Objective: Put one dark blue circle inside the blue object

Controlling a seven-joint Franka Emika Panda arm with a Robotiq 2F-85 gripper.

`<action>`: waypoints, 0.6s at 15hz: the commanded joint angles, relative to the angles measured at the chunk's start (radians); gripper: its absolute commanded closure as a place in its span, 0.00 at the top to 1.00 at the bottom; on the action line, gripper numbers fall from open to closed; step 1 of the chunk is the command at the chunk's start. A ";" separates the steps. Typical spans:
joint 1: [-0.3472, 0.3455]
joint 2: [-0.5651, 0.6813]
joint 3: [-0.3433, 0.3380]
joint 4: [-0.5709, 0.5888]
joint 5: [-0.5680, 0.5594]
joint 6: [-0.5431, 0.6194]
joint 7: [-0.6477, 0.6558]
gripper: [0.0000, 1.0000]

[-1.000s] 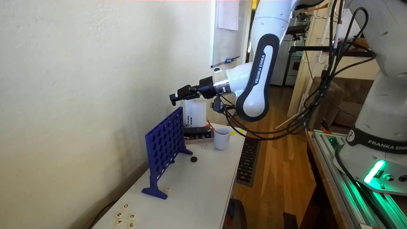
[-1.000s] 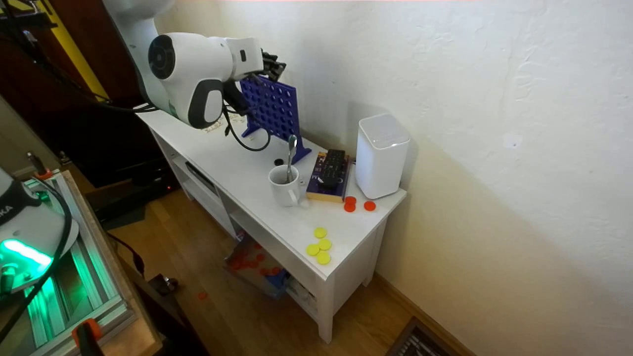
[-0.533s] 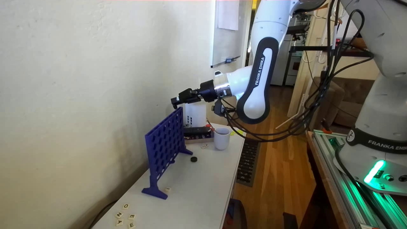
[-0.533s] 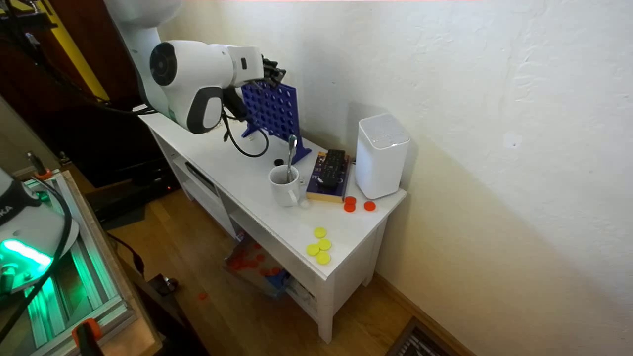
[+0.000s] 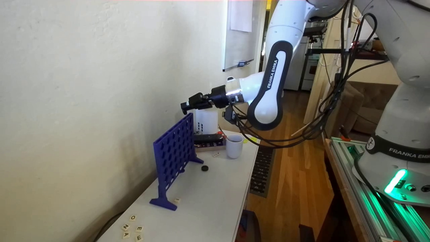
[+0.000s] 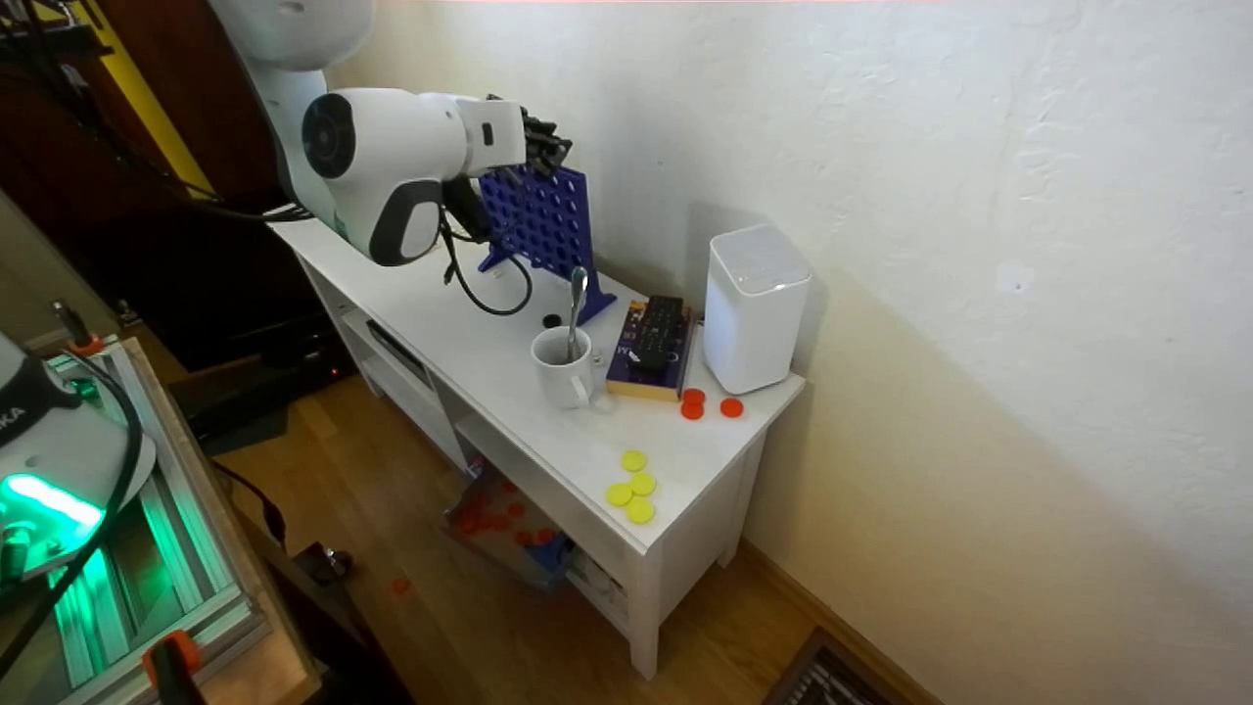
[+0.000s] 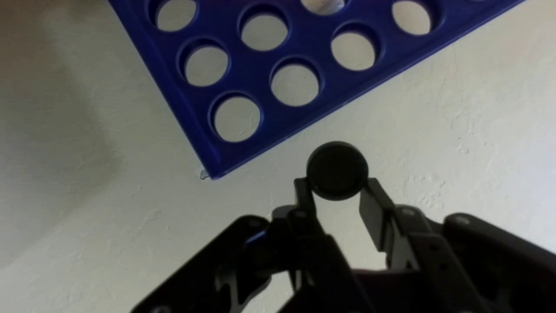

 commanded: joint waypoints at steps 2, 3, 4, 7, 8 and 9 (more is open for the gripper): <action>-0.086 0.071 0.105 0.011 0.029 0.026 -0.090 0.08; -0.103 0.083 0.125 0.012 0.030 0.026 -0.109 0.08; -0.118 0.093 0.141 0.009 0.033 0.026 -0.131 0.08; -0.175 0.125 0.196 -0.004 0.037 0.026 -0.185 0.08; -0.023 0.027 0.028 0.010 -0.007 0.026 -0.016 0.33; -0.145 0.092 0.158 -0.002 0.014 0.000 -0.139 0.33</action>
